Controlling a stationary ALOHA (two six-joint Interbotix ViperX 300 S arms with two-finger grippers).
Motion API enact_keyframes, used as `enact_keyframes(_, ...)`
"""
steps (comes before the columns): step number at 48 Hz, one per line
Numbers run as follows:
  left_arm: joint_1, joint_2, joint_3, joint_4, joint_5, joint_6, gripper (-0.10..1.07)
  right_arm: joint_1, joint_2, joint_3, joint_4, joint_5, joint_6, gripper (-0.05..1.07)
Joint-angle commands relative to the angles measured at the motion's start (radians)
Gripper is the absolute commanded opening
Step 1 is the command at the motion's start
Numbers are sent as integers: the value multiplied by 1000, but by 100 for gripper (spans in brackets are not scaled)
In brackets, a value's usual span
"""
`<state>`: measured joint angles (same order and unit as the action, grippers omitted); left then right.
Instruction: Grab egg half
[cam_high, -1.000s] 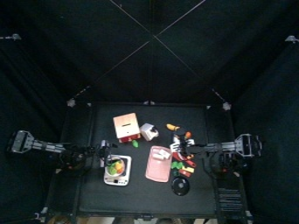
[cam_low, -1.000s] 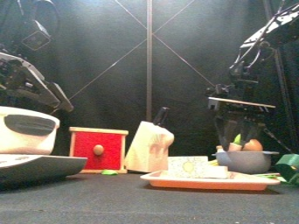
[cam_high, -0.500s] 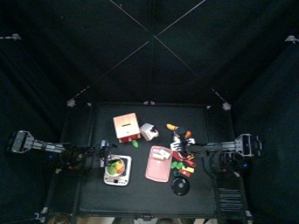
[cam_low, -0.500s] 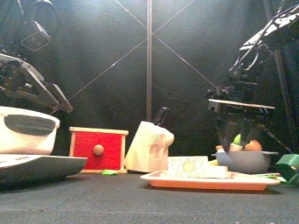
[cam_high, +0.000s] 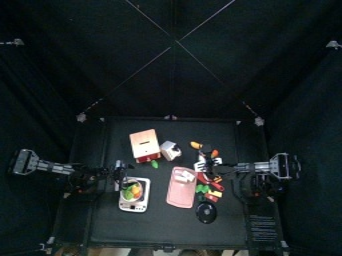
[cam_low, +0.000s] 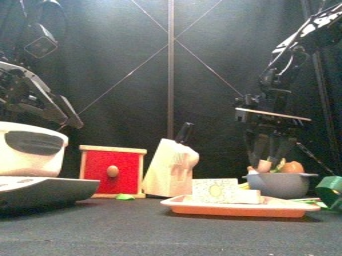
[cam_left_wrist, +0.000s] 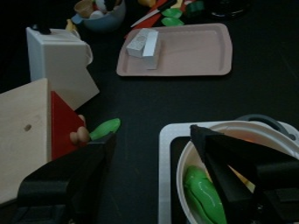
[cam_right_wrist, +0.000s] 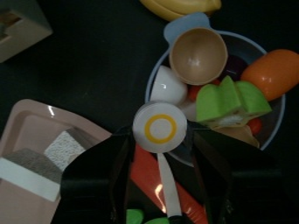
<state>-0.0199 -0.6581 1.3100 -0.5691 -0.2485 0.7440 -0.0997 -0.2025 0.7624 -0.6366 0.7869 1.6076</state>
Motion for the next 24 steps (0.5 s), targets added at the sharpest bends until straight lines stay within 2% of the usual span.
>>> enact_keyframes(1,3,0,-18,-2,-5,0,101,0,-40,-31,-29,0,-3,71)
enact_keyframes(12,-8,0,-66,-38,-14,3,101,-6,-126,-5,-135,2,-2,71)
enact_keyframes(24,14,0,-66,-25,-31,0,101,0,-143,66,-127,-5,-2,71)
